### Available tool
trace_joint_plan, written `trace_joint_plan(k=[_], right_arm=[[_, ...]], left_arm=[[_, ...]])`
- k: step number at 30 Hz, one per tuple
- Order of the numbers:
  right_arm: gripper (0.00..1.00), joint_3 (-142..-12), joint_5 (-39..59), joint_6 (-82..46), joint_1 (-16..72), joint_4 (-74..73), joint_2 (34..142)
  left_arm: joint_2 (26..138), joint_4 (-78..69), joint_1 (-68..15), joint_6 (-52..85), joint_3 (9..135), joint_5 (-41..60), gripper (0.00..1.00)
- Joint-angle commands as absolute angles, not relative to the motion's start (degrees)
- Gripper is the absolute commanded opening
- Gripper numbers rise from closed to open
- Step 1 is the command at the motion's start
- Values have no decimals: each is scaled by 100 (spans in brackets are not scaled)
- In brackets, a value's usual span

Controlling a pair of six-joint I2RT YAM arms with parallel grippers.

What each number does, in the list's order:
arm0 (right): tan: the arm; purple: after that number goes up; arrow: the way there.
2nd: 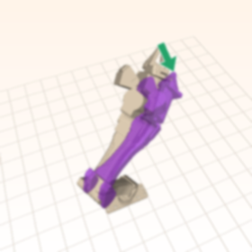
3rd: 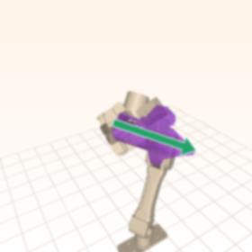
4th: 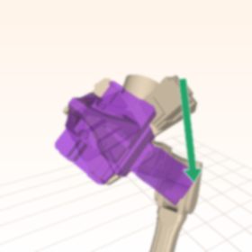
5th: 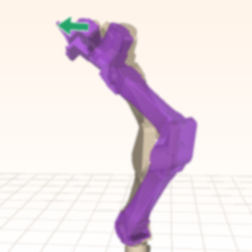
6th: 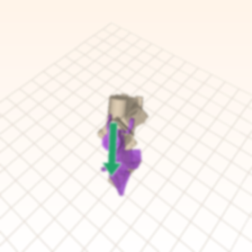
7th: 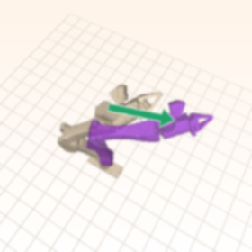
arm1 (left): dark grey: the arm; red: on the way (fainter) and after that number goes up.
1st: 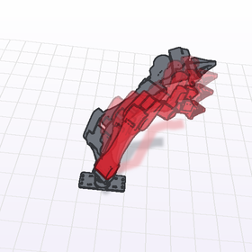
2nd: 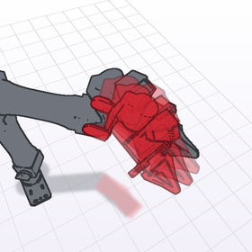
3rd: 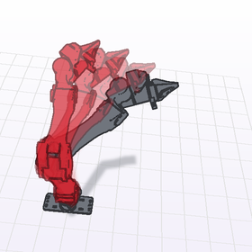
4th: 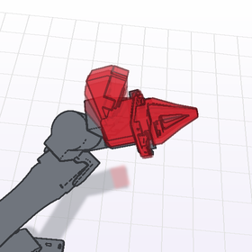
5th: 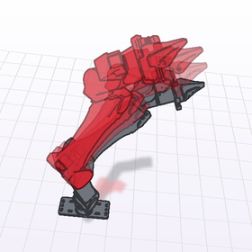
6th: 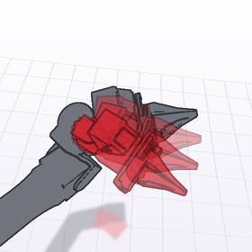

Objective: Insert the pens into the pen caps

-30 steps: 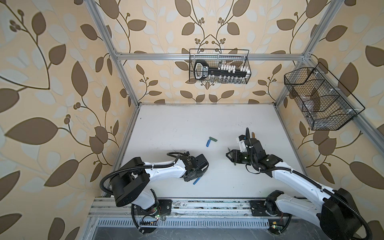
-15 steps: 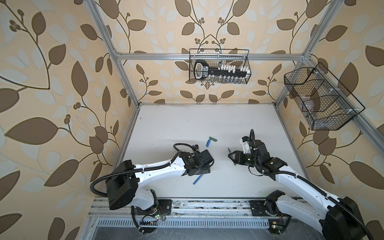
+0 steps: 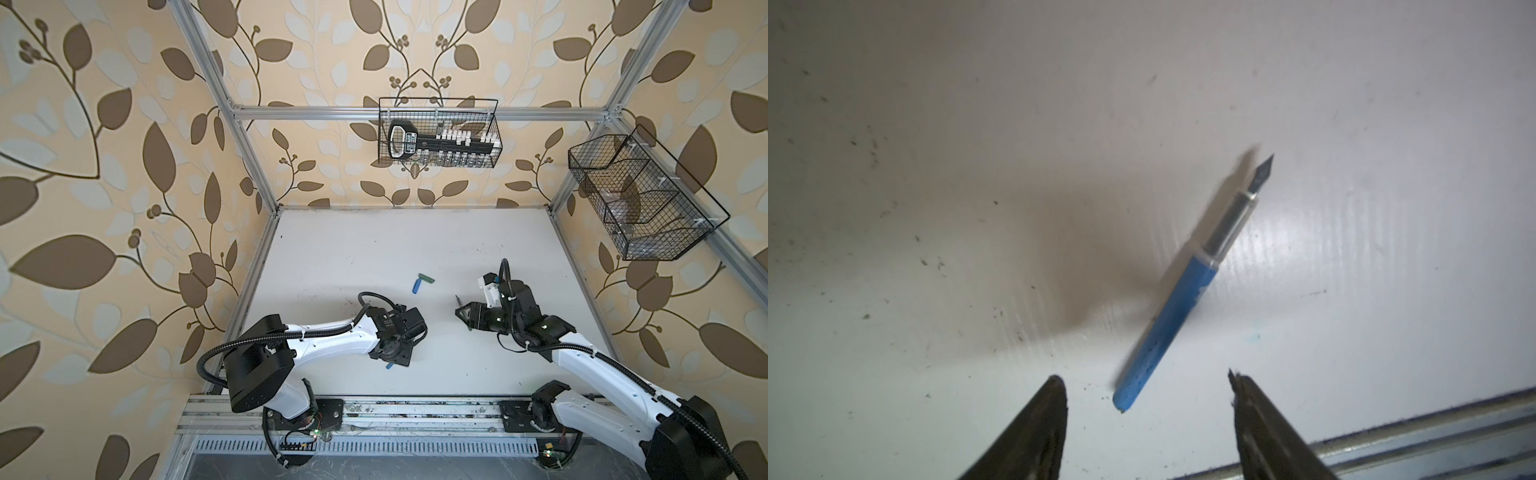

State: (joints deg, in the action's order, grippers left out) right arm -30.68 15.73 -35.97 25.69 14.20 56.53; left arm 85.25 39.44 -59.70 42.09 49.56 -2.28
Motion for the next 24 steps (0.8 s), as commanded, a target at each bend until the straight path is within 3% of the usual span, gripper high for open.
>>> trace_joint_plan(k=[1,9,12,24], right_arm=[[55,-2960,1695,-3640,2548,1442,5650],[55,-2934,1688,-3743,2610,1369,5641],[55,-2944,1657,-3767,2636,1401,5625],[55,-2911,1339,-3939,2943,1359,5578]], left_arm=[[8557,3902,-6020,3921,4809,136,61],[8798,3515,-6021,3702,4755,146,59],[9052,3400,-6020,3630,4812,157,50],[8861,3187,-6033,3863,4416,248,36]])
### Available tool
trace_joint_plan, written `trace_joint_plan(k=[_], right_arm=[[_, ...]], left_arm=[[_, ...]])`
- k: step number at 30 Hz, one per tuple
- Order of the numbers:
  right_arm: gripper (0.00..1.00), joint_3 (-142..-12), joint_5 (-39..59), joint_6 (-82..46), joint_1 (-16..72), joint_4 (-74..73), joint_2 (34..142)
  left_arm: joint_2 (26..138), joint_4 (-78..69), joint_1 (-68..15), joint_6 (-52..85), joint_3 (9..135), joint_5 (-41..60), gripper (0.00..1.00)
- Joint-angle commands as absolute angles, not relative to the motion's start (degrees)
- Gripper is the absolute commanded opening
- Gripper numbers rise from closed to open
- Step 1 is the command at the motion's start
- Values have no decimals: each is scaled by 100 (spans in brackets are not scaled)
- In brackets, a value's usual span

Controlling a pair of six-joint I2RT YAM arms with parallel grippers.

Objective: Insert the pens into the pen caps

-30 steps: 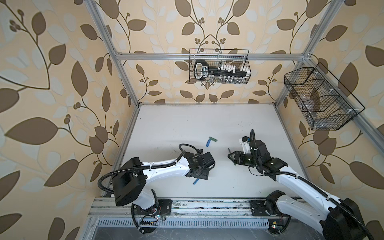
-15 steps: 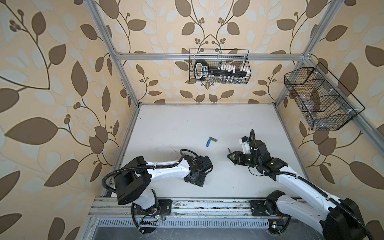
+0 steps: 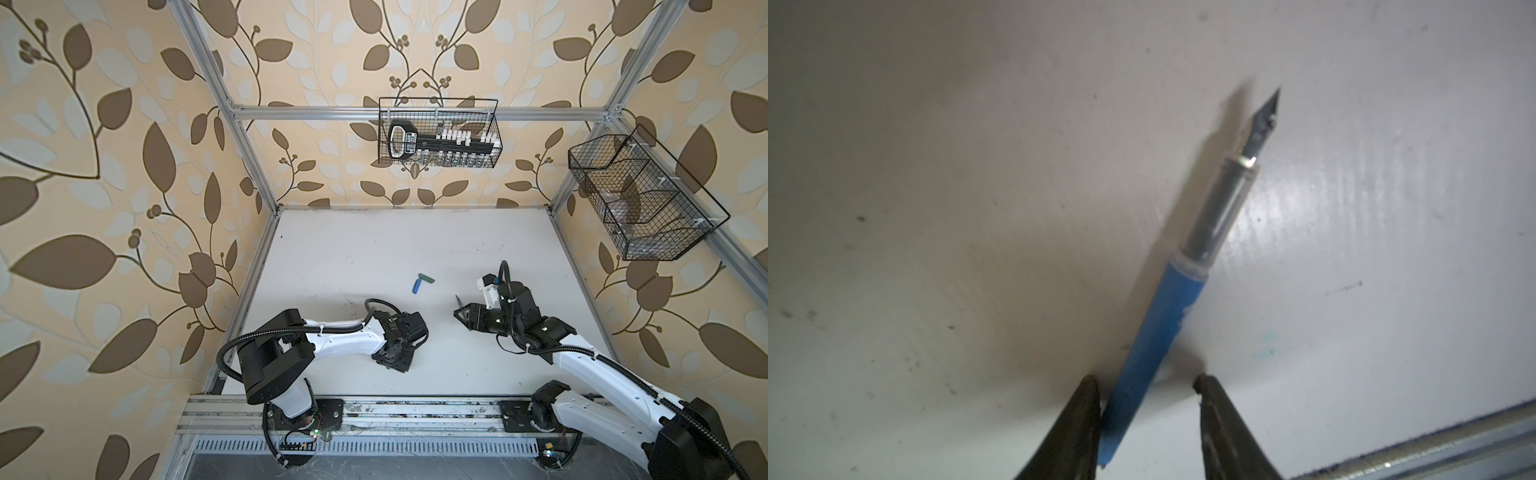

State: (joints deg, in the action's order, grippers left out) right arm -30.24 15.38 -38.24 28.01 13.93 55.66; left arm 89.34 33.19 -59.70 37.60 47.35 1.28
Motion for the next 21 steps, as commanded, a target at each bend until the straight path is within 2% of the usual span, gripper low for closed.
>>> trace_joint_plan(k=[1,9,21], right_arm=[[55,-2909,1329,-3988,2999,1292,5626],[55,-3041,1249,-4239,3233,939,5967],[55,-2987,965,-4815,4031,346,6494]], left_arm=[[8783,3072,-6038,3940,4314,261,35],[8695,2497,-6041,4079,3978,331,20],[8710,2623,-6046,3868,4294,42,9]])
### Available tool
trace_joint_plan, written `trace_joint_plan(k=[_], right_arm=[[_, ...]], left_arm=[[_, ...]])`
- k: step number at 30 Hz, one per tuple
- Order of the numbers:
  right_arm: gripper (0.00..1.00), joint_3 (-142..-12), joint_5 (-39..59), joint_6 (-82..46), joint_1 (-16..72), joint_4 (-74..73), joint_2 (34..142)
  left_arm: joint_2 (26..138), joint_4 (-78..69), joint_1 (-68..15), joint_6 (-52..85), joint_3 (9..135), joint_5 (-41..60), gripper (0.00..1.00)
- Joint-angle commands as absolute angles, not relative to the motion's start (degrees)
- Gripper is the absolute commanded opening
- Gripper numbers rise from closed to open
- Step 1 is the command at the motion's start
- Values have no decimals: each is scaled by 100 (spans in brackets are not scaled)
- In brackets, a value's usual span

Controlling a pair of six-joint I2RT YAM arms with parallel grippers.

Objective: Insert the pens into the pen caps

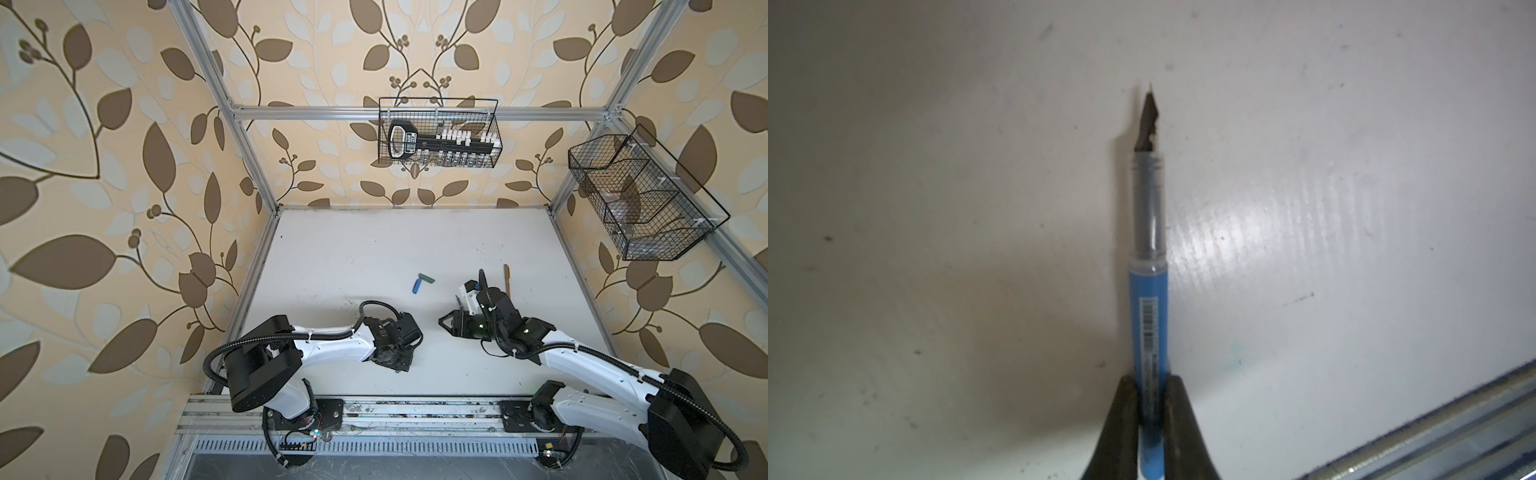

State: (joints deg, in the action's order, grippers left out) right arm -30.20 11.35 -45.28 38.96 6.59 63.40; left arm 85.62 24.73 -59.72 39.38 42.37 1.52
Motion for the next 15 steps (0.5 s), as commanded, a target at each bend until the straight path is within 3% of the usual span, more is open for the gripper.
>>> trace_joint_plan(k=[1,15], right_arm=[[55,-3004,952,-4865,4094,261,6608],[55,-3207,1150,-5411,4658,-1048,7790]], left_arm=[[8665,2632,-6042,3867,4342,32,9],[8007,3169,-6047,3612,5110,-324,11]])
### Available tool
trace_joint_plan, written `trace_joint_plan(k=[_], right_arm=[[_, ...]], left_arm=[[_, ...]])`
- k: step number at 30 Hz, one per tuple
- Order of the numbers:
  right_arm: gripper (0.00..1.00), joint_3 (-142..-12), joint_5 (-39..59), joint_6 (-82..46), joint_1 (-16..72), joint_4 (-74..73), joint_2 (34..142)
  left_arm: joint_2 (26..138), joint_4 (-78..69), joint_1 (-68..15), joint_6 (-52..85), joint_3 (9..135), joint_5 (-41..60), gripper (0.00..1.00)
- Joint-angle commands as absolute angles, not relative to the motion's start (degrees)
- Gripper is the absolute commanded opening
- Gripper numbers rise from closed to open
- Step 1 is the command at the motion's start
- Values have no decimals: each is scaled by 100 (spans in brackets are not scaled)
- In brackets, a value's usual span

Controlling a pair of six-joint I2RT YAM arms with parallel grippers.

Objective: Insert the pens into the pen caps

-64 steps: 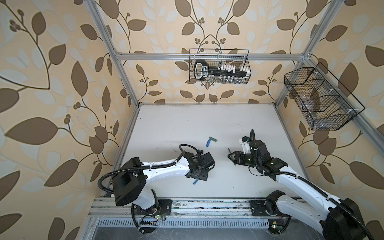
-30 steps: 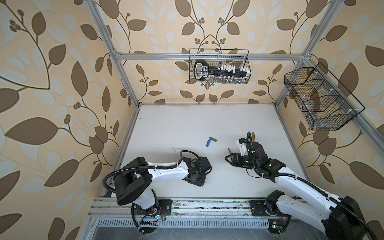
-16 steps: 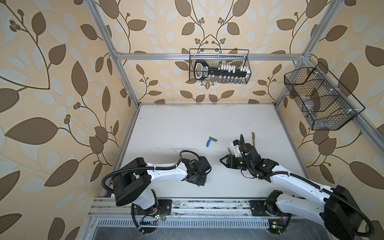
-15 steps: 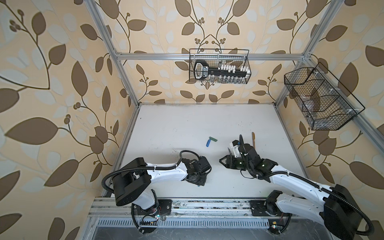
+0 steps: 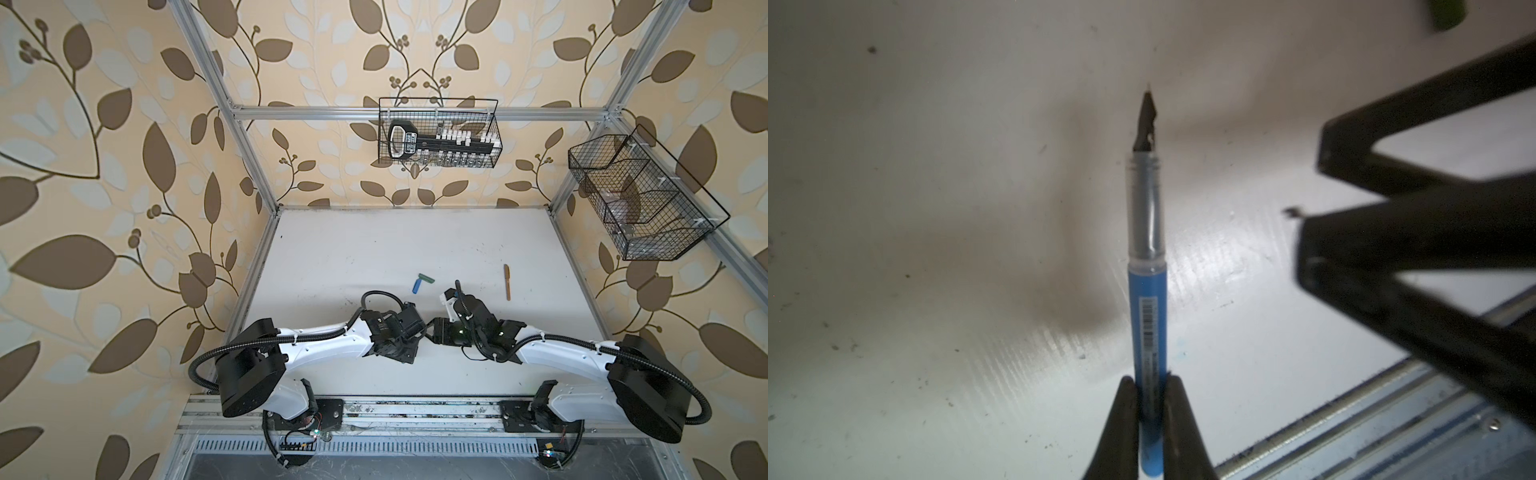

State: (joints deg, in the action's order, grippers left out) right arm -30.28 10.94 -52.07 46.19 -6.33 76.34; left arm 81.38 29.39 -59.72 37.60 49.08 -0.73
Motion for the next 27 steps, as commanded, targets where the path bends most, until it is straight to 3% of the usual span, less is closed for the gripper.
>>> trace_joint_plan(k=[1,27], right_arm=[[55,-3242,1150,-5421,4658,-1087,7840],[53,-3379,1511,-6026,4776,-2287,8579]], left_arm=[[8022,3179,-6045,3611,5131,-318,11],[8091,3339,-6041,3467,5454,-499,12]])
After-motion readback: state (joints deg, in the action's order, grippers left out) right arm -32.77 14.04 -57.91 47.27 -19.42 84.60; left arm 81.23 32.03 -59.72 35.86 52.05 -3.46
